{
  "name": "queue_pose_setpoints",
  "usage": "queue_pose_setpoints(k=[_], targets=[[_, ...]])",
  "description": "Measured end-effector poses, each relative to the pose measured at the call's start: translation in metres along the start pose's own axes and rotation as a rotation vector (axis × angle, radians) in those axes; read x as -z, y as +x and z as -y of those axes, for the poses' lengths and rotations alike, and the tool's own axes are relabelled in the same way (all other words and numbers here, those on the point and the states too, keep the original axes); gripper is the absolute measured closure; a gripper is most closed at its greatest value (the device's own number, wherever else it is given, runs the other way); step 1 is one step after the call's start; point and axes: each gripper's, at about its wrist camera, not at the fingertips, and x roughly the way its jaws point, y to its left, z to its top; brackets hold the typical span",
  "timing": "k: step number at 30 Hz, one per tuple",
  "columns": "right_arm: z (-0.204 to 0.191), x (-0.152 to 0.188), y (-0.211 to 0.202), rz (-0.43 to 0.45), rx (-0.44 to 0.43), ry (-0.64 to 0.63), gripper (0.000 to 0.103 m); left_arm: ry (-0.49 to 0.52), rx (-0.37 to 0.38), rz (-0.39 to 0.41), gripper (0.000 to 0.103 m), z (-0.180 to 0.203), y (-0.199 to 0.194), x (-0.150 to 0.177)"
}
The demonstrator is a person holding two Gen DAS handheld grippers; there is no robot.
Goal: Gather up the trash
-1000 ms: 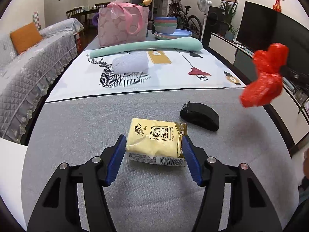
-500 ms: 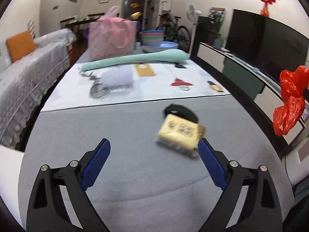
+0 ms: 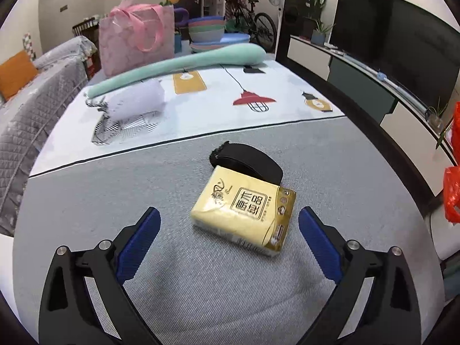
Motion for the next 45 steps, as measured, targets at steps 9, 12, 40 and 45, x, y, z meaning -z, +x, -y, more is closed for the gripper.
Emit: queue_pose_setpoints(k=[9,12,40,45], targets=[[0.006,0.01,0.008,-0.022,-0.003,-0.005,0.101,0.016,-0.015,-0.056,0.017,0.008,0.017,-0.001],[0.007,0.013,0.01,-0.032,-0.002,-0.001,0.101,0.027,-0.028,-0.055,0.028,0.01,0.016,-0.001],[0.042,0.02,-0.017,0.001,0.078,0.023,0.101,-0.005,-0.001,0.22,0.03,0.052,-0.081,0.009],[0.054,0.021,-0.025,0.011,0.104,0.028,0.101,-0.004,0.017,0.239,0.03,0.078,-0.088,0.013]])
